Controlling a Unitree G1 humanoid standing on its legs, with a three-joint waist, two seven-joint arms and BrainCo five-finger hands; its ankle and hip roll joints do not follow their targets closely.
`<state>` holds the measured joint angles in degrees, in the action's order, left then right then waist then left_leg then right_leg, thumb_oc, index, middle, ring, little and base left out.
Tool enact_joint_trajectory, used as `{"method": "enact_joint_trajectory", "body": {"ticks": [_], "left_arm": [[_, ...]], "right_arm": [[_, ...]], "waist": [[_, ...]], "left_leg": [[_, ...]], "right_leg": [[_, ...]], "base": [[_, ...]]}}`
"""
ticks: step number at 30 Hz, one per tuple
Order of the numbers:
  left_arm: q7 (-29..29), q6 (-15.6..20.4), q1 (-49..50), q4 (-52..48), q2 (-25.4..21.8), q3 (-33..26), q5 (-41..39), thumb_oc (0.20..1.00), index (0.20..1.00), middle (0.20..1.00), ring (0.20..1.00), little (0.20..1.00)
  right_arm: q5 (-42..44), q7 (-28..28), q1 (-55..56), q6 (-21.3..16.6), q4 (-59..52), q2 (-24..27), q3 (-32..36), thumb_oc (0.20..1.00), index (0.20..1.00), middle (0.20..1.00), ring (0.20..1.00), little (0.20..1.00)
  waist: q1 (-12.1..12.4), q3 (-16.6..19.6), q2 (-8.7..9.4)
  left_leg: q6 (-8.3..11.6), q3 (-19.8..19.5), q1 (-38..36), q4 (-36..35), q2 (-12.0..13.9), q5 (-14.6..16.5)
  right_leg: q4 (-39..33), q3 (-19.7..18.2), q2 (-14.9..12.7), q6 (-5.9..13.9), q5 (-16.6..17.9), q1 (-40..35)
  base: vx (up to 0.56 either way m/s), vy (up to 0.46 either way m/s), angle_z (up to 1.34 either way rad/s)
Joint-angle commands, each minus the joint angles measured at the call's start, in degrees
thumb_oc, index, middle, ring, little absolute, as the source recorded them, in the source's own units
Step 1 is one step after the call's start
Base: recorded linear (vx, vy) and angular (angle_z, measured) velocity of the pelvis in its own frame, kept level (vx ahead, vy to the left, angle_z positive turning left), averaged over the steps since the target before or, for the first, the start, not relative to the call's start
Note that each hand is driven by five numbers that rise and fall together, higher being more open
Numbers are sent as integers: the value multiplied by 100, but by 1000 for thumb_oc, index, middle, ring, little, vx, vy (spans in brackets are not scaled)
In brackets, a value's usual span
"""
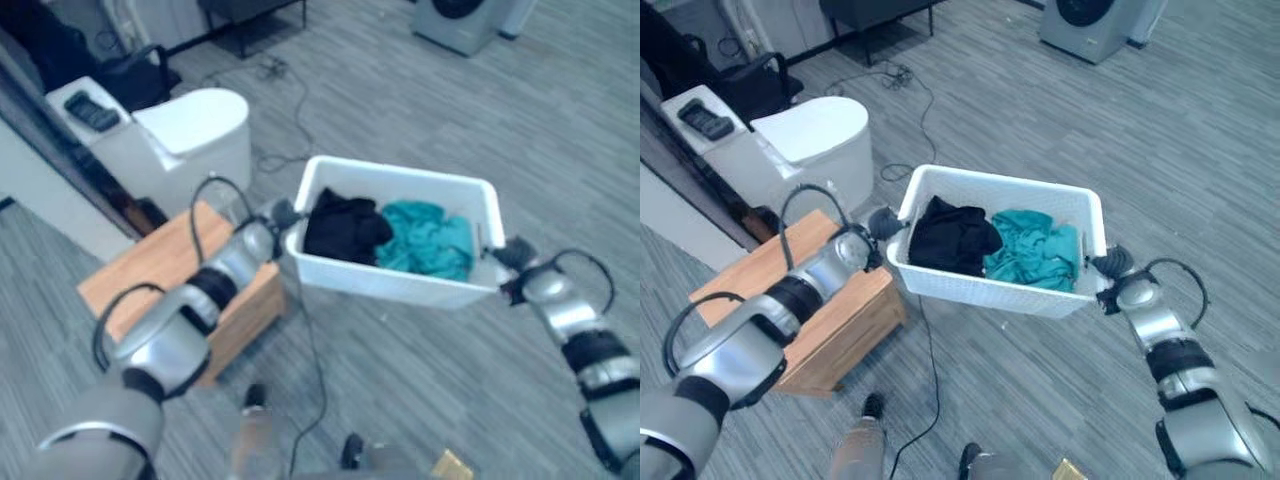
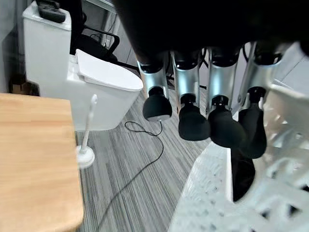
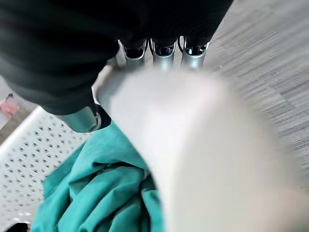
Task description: Grab the laundry basket,head to the washer,open it,put in the laundry and shut it.
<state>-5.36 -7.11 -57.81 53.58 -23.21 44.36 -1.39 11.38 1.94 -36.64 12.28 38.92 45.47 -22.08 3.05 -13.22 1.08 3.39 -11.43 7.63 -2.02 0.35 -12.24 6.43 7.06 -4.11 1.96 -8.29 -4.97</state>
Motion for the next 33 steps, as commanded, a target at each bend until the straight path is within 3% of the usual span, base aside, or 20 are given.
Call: {"method": "enact_joint_trajectory", "body": {"ticks": [1,9,15,18,20,21,23,25,27,28,31,32,33], "left_arm": [[-226,604,-1237,290,836,150,-144,200,200,200,200,200],[-219,582,-1250,542,728,203,-112,200,200,200,200,200],[-223,590,-1315,761,682,137,-258,200,200,200,200,200],[-216,572,-1340,783,700,87,-301,200,200,200,200,200],[-221,572,-1342,817,748,42,-346,200,200,200,200,200],[-237,583,-1341,815,762,28,-374,200,200,200,200,200],[-262,594,-1339,804,668,-32,-402,200,200,200,200,200],[-244,602,-1328,773,541,-42,-372,200,200,200,200,200],[-233,607,-1296,732,509,-42,-378,200,200,200,200,200],[-228,616,-1212,711,468,-56,-390,200,200,200,200,200],[-219,641,-1095,618,345,-88,-363,200,200,200,200,200],[-219,637,-1070,596,276,-108,-383,200,200,200,200,200],[-218,635,-1061,590,268,-113,-383,200,200,200,200,200]], "right_arm": [[302,-32,-860,-670,-555,-177,-90,200,200,200,200,200],[491,-132,-1032,-694,-506,-133,-250,200,200,200,200,200],[669,-111,-1296,-739,-475,3,-331,200,200,200,200,200],[756,-80,-1245,-752,-500,82,-272,200,200,200,200,200],[775,-69,-1286,-753,-504,104,-317,200,200,200,200,200],[773,-51,-1335,-751,-484,112,-350,200,200,200,200,200],[744,-76,-1481,-725,-417,69,-486,200,200,200,200,200],[710,-120,-1534,-727,-378,-20,-576,200,200,200,200,200],[711,-142,-1532,-735,-334,-77,-620,200,200,200,200,200],[751,-147,-1605,-769,-147,-186,-726,200,200,200,200,200],[783,-170,-1722,-758,89,-296,-776,200,200,200,200,200],[787,-202,-1762,-716,121,-335,-816,200,200,200,200,200],[789,-201,-1768,-715,126,-341,-825,200,200,200,200,200]], "waist": [[51,343,-93],[-164,411,-29],[-346,360,-4],[-407,270,93],[-455,202,147],[-448,187,159],[-312,198,134],[-66,277,6],[19,312,0],[143,385,-5],[250,533,18],[276,650,9],[300,644,14]], "left_leg": [[123,566,512,1036,227,825],[138,814,333,883,316,697],[239,998,199,903,771,619],[238,1122,458,1585,915,475],[129,1388,688,2290,967,591],[95,1544,821,2490,917,654],[-2,1606,1081,2390,431,981],[-6,1490,1171,1675,17,795],[-8,1506,1127,1221,-102,657],[-29,1731,1298,836,-271,565],[-98,2358,1433,730,-286,495],[-225,2506,1305,638,-237,502],[-230,2538,1274,608,-236,500]], "right_leg": [[-7,-41,213,193,-316,-126],[112,-96,309,116,-407,-158],[176,-272,522,34,-376,-133],[123,-347,562,-28,-269,-203],[55,-355,552,-60,-173,-250],[-14,-348,545,-60,-140,-290],[-167,-489,584,-17,-160,-440],[-239,-674,770,15,-201,-585],[-214,-744,794,21,-279,-678],[-170,-830,884,24,-381,-836],[-129,-985,1025,28,-480,-1097],[-55,-1044,1064,31,-520,-1174],[-43,-1074,1048,37,-528,-1179]], "base": [[126,27,-52],[58,-53,-14],[21,-152,-19],[0,-185,-8],[-8,-156,-3],[55,-102,1],[156,-36,1],[295,-2,-25],[311,-31,-97],[400,-65,-80],[451,-34,-25],[335,11,-38],[557,43,-47]]}}
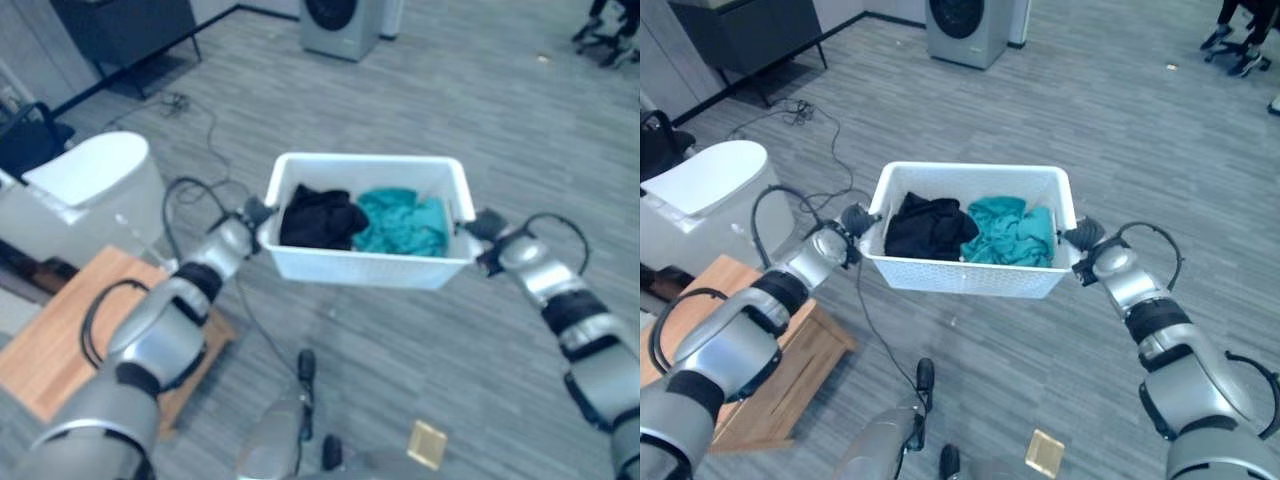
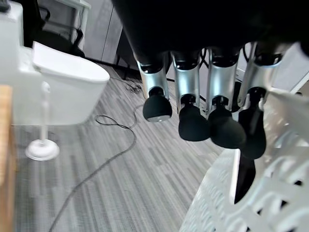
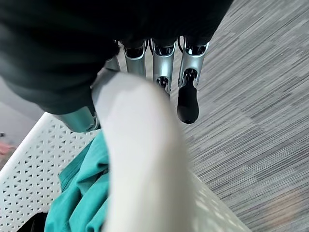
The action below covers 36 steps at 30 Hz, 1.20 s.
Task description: Grab the laundry basket,head to the washer,open it,put in the laundry and shut it.
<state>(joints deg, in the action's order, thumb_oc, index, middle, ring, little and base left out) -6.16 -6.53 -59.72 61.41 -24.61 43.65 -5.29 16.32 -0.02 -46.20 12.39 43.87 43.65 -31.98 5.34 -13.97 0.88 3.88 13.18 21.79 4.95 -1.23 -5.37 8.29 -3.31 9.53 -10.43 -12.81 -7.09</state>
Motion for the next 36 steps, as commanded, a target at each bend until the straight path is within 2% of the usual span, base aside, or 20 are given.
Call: {"method": "enact_joint_trajectory", "body": {"ticks": [1,2,3,4,6,9,12,14,15,18,20,21,23,25,26,27,29,31,33,36], "left_arm": [[-137,572,-845,-246,270,35,55,200,200,200,200,200],[-134,579,-808,-288,204,39,96,200,200,200,200,200],[-134,577,-803,-293,200,47,96,200,200,200,200,200],[-117,578,-675,-461,62,50,98,200,200,200,200,200],[-136,574,-669,-522,163,40,80,200,200,200,200,200],[-151,565,-688,-401,312,-35,27,200,200,200,200,200],[-108,562,-802,-286,559,15,53,200,200,200,200,200],[-92,555,-878,-222,658,81,91,200,200,200,200,200],[-79,554,-978,-50,854,116,187,200,200,200,200,200],[-158,544,-1009,216,990,118,247,200,200,200,200,200],[-203,520,-952,270,921,86,312,200,200,200,200,200],[-183,508,-875,282,776,65,363,200,200,200,200,200],[-143,482,-850,239,695,94,404,200,200,200,200,200],[-148,506,-821,214,692,59,382,200,200,200,200,200],[-110,569,-732,270,683,70,262,200,200,200,200,200],[-109,569,-729,270,680,71,261,200,200,200,200,200],[-67,553,-771,261,546,130,145,200,200,200,200,200],[-82,486,-854,211,492,169,11,200,200,200,200,200],[-113,471,-879,212,568,154,-23,200,200,200,200,200],[-129,448,-869,77,623,107,-75,200,200,200,200,200]], "right_arm": [[229,-31,-717,-716,-435,-243,239,200,200,200,200,200],[212,-34,-571,-754,-520,-331,308,200,200,200,200,200],[207,-33,-557,-751,-528,-336,320,200,200,200,200,200],[109,-97,-364,-742,-730,-406,441,200,200,200,200,200],[24,-129,-320,-739,-911,-356,558,200,200,200,200,200],[91,-69,-315,-773,-1012,-304,722,200,200,200,200,200],[193,-33,-233,-780,-975,-28,874,200,200,200,200,200],[236,-31,-169,-754,-983,113,934,200,200,200,200,200],[329,-64,-87,-730,-996,312,988,200,200,200,200,200],[399,-86,-132,-769,-942,329,909,200,200,200,200,200],[385,-95,-95,-746,-954,273,906,200,200,200,200,200],[362,-100,-140,-740,-894,145,842,200,200,200,200,200],[351,-115,-188,-696,-815,127,782,200,200,200,200,200],[370,-114,-236,-676,-767,116,759,200,200,200,200,200],[433,-89,-429,-639,-550,182,587,200,200,200,200,200],[433,-90,-431,-641,-546,178,583,200,200,200,200,200],[596,-82,-528,-663,-456,182,546,200,200,200,200,200],[685,24,-597,-667,-516,169,509,200,200,200,200,200],[721,73,-609,-659,-548,166,492,200,200,200,200,200],[657,77,-433,-643,-767,141,536,200,200,200,200,200]], "waist": [[79,880,188],[106,953,328],[136,985,312],[75,959,376],[-101,848,199],[-458,642,-174],[-895,564,-273],[-1081,539,-237],[-1331,569,-146],[-1472,578,-117],[-1525,603,-90],[-1549,633,-107],[-1540,800,-55],[-1567,858,-65],[-1687,1053,-193],[-1694,1063,-221],[-1616,1034,-87],[-1369,842,195],[-1255,714,217],[-962,575,232]], "left_leg": [[-528,0,-412,-119,-280,-212],[-625,-8,-452,0,-380,-112],[-617,6,-416,8,-334,-122],[-799,-49,-740,161,-427,214],[-856,-134,-1071,267,-240,388],[-920,-461,-1647,243,-126,577],[-745,-1031,-2147,230,-225,764],[-672,-1245,-2272,287,-297,888],[-557,-1526,-2508,345,-390,1188],[-476,-1725,-2831,363,-404,1478],[-412,-1764,-3207,342,-395,1714],[-330,-1665,-3610,303,-315,1833],[-291,-1631,-3863,304,-270,1982],[-223,-1673,-3924,399,-185,1920],[82,-1597,-3725,1372,247,1039],[80,-1600,-3725,1382,274,1070],[135,-1495,-3093,3038,659,-115],[-111,-1420,-2055,4419,696,-192],[-178,-1359,-1563,4690,814,36],[-153,-946,-914,3323,1033,180]], "right_leg": [[248,28,-408,1432,169,-969],[746,41,-468,1771,765,-873],[736,10,-439,1764,799,-837],[1865,58,-627,2472,1700,-507],[3117,327,-656,2543,2298,63],[3918,512,-835,2390,1725,1142],[3151,315,-917,1942,1225,1854],[2753,193,-880,1909,1143,1849],[1560,-197,-983,1868,1053,2048],[575,-189,-1138,1943,1337,2192],[-243,260,-1367,2066,1677,2379],[-637,926,-1463,2126,1817,2444],[-696,1140,-1485,2065,1879,2261],[-558,1020,-1412,2002,1982,2160],[-159,718,-1083,1714,1925,1953],[-150,728,-1060,1722,1891,1953],[-15,683,-980,1400,1695,1618],[1,570,-915,1140,1432,1142],[23,546,-856,1103,1310,942],[67,567,-831,1157,983,521]], "base": [[545,33,-62],[533,28,-51],[492,29,-47],[469,14,-21],[580,62,-16],[456,136,53],[505,-29,75],[397,-125,135],[530,-193,149],[575,-190,126],[567,-187,22],[546,-181,14],[584,-245,-20],[512,-243,33],[541,-242,54],[684,-345,26],[373,-327,27],[400,-437,-25],[287,-212,-25],[421,-66,-12]]}}
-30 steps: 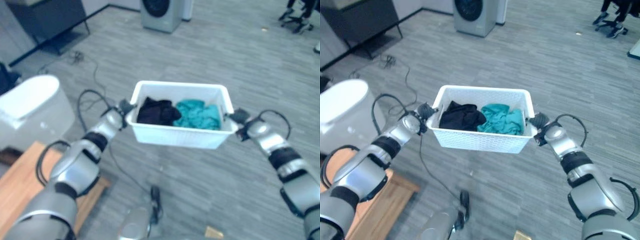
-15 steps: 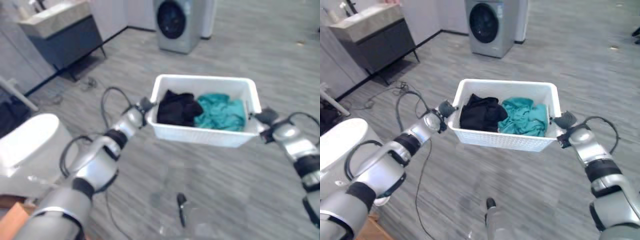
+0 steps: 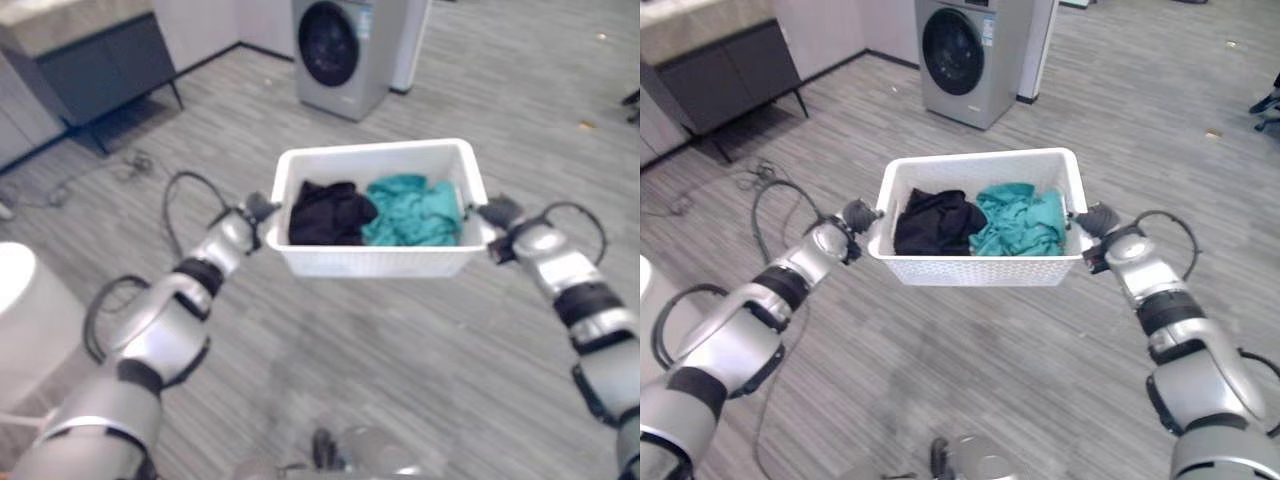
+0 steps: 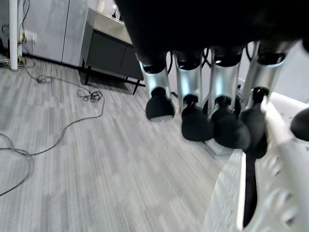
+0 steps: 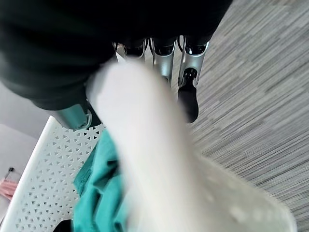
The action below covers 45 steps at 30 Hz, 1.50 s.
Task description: Grab the laundry basket,head to the washer,open it,put in the laundry and shut it.
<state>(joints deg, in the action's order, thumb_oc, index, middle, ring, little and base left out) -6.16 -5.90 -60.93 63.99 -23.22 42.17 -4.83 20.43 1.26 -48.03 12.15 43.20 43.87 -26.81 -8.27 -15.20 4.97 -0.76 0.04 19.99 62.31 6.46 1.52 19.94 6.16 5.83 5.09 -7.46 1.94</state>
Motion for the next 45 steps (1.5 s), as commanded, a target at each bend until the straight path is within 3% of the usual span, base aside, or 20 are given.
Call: {"method": "enact_joint_trajectory", "body": {"ticks": [1,3,6,10,13,14,15,17,18,21,23,25,28,29,33,35,37,41,44,45], "left_arm": [[-133,395,-734,-250,446,217,-106,200,200,200,200,200],[-107,411,-680,-411,384,132,-88,200,200,200,200,200],[-105,451,-591,-455,383,101,-14,200,200,200,200,200],[-53,469,-429,-529,335,105,-2,200,200,200,200,200],[-60,483,-327,-617,213,119,19,200,200,200,200,200],[-55,480,-244,-736,51,109,16,200,200,200,200,200],[-55,479,-240,-737,57,109,17,200,200,200,200,200],[-53,478,-164,-793,-21,150,22,200,200,200,200,200],[-72,482,-164,-796,-30,138,7,200,200,200,200,200],[-106,458,-256,-708,11,151,0,200,200,200,200,200],[-97,446,-342,-561,153,165,22,200,200,200,200,200],[-95,436,-369,-471,188,136,67,200,200,200,200,200],[-165,452,-322,-345,226,18,156,200,200,200,200,200],[-208,450,-294,-334,173,13,232,200,200,200,200,200],[-170,462,-249,-413,133,26,331,200,200,200,200,200],[-142,488,-195,-394,124,10,208,200,200,200,200,200],[-145,446,-223,-506,-18,32,95,200,200,200,200,200],[-168,419,-308,-591,-20,50,-81,200,200,200,200,200],[-198,389,-504,-641,151,85,-97,200,200,200,200,200],[-222,430,-525,-745,166,47,-108,200,200,200,200,200]], "right_arm": [[209,-68,-132,-626,-796,128,59,200,200,200,200,200],[116,-91,128,-667,-986,188,185,200,200,200,200,200],[92,-82,345,-758,-993,130,312,200,200,200,200,200],[34,-121,486,-755,-941,-34,353,200,200,200,200,200],[-76,-179,521,-708,-1025,-169,390,200,200,200,200,200],[-116,-193,684,-742,-1165,-303,513,200,200,200,200,200],[-115,-193,691,-741,-1166,-299,513,200,200,200,200,200],[-174,-208,739,-730,-1153,-431,607,200,200,200,200,200],[-170,-182,705,-745,-1111,-460,624,200,200,200,200,200],[-195,-135,556,-727,-983,-453,623,200,200,200,200,200],[-144,-124,469,-709,-820,-314,629,200,200,200,200,200],[-110,-141,454,-692,-782,-171,619,200,200,200,200,200],[-56,-179,443,-669,-753,-26,617,200,200,200,200,200],[-73,-192,495,-672,-825,2,665,200,200,200,200,200],[-96,-205,572,-581,-891,198,740,200,200,200,200,200],[66,-135,513,-622,-824,278,725,200,200,200,200,200],[125,-119,468,-630,-839,305,686,200,200,200,200,200],[145,-77,372,-604,-906,391,612,200,200,200,200,200],[178,-6,438,-599,-1098,477,668,200,200,200,200,200],[129,0,584,-654,-1224,466,748,200,200,200,200,200]], "waist": [[505,705,-192],[663,719,-361],[876,704,-420],[1012,779,-445],[1094,1028,-474],[1180,1163,-398],[1167,1171,-351],[1101,1126,-333],[1057,1090,-407],[833,894,-582],[551,787,-618],[373,775,-497],[163,758,-424],[116,735,-420],[25,963,-360],[-21,1111,-390],[88,1076,-280],[222,921,-177],[372,785,-92],[491,735,-167]], "left_leg": [[337,547,-694,-3225,192,-602],[411,684,-663,-4812,135,-790],[448,838,-540,-5912,-161,-895],[474,837,-449,-6075,-326,-939],[288,656,-688,-6051,-444,-1068],[152,606,-723,-5755,-549,-1011],[147,607,-734,-5743,-610,-960],[-168,677,-1066,-5440,-725,-478],[-231,672,-1196,-5419,-697,-373],[-299,515,-1722,-5425,-679,-116],[-197,257,-2164,-5456,-760,113],[-83,70,-2426,-5480,-871,350],[100,-142,-2957,-5499,-887,786],[147,-142,-3162,-5370,-841,961],[312,-179,-3523,-4983,-597,1162],[575,-31,-3198,-3643,2,-19],[496,-54,-2667,-2430,174,-458],[310,-20,-1964,-1837,369,-576],[278,248,-1486,-2829,494,-254],[401,208,-1243,-3957,431,-312]], "right_leg": [[-1123,-446,-424,-351,355,-545],[-1094,-521,-245,-302,121,-828],[-1041,-665,-159,-287,-197,-1253],[-991,-887,-195,-237,-440,-1673],[-627,-1114,-285,-119,-413,-1817],[-35,-1205,-384,189,432,-1669],[-11,-1185,-441,197,373,-1683],[1636,-1091,-580,776,1642,-1129],[2053,-980,-605,788,1699,-907],[2498,-567,-883,475,1170,4],[1580,-425,-875,259,678,613],[362,-488,-926,263,541,784],[-1294,-537,-1185,466,1015,1186],[-1787,-269,-1268,562,1190,1209],[-1654,-347,-1205,473,1468,939],[-1453,-274,-991,176,1326,606],[-1408,-249,-850,-64,1139,324],[-1418,-280,-689,-254,903,11],[-1480,-245,-719,-203,689,-280],[-1486,-276,-666,-131,592,-416]], "base": [[541,51,-78],[536,80,-61],[505,46,-10],[466,53,-50],[662,131,-43],[358,63,-45],[547,97,-52],[564,162,-45],[577,210,-1],[443,129,27],[565,-27,36],[496,-144,125],[591,-194,68],[674,-245,23],[542,-255,20],[555,-411,30],[254,-306,29],[225,-223,-13],[249,-46,2],[329,99,6]]}}
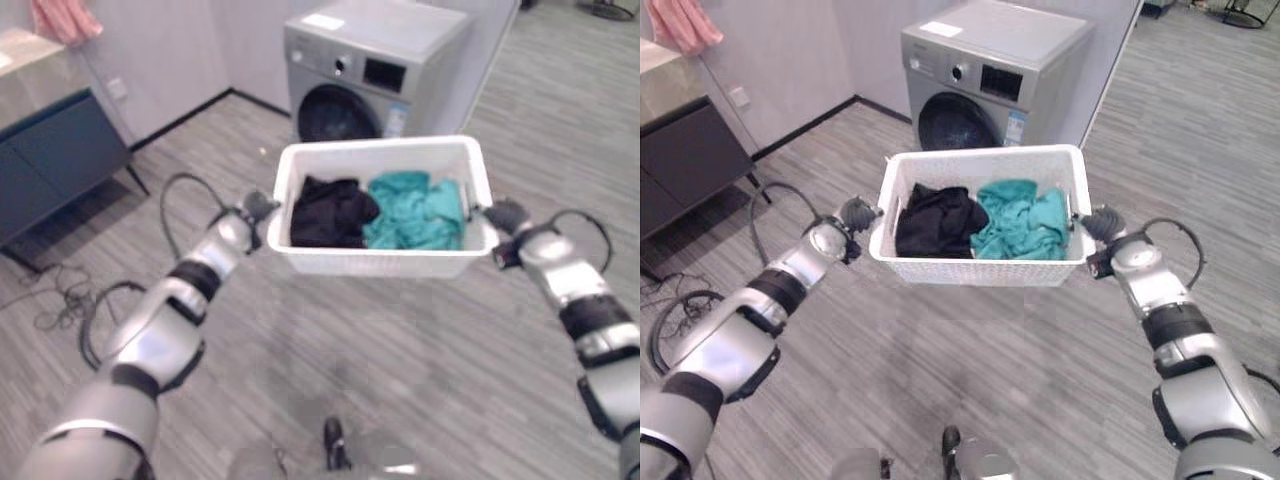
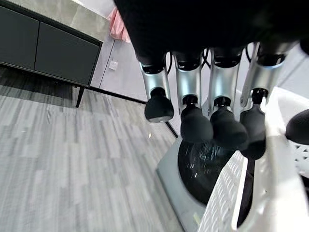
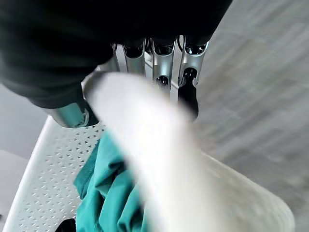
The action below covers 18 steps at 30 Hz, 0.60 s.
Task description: Grab the laundry basket,head to the washer,open it,put in the laundry and shut it.
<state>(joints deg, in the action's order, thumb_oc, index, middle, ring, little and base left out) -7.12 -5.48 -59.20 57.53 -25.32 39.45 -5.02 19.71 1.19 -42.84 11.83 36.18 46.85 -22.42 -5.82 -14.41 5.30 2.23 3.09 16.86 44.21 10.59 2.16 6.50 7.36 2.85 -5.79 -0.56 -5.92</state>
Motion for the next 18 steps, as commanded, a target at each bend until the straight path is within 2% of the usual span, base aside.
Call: {"method": "enact_joint_trajectory", "body": {"ticks": [1,3,4,8,18], "left_arm": [[-138,403,-690,-148,373,315,-111,200,200,200,200,200],[-129,451,-666,-104,419,361,-187,200,200,200,200,200],[-148,454,-657,-41,457,361,-150,200,200,200,200,200],[-167,479,-610,63,553,425,-57,200,200,200,200,200],[-187,529,-564,30,532,384,-91,200,200,200,200,200]], "right_arm": [[188,28,142,-646,-558,163,367,200,200,200,200,200],[126,27,187,-653,-530,118,338,200,200,200,200,200],[125,36,190,-652,-493,60,350,200,200,200,200,200],[13,26,117,-658,-417,-102,277,200,200,200,200,200],[-88,-9,66,-623,-373,-170,269,200,200,200,200,200]], "waist": [[322,642,-236],[417,580,-309],[420,615,-348],[459,822,-456],[438,943,-571]], "left_leg": [[190,-188,-901,-2689,-34,-510],[341,-412,-1112,-3509,-60,-667],[360,-398,-1240,-3625,-61,-663],[348,-214,-1581,-3870,-88,-581],[243,1,-1925,-3943,-288,-314]], "right_leg": [[-140,-435,-349,983,-159,274],[-51,-575,-336,1023,-347,87],[-65,-580,-342,1036,-389,40],[-111,-664,-475,1076,-413,-43],[-108,-753,-741,1207,-413,-115]], "base": [[325,122,-19],[262,122,-64],[226,112,-73],[138,93,-99],[67,74,-1]]}}
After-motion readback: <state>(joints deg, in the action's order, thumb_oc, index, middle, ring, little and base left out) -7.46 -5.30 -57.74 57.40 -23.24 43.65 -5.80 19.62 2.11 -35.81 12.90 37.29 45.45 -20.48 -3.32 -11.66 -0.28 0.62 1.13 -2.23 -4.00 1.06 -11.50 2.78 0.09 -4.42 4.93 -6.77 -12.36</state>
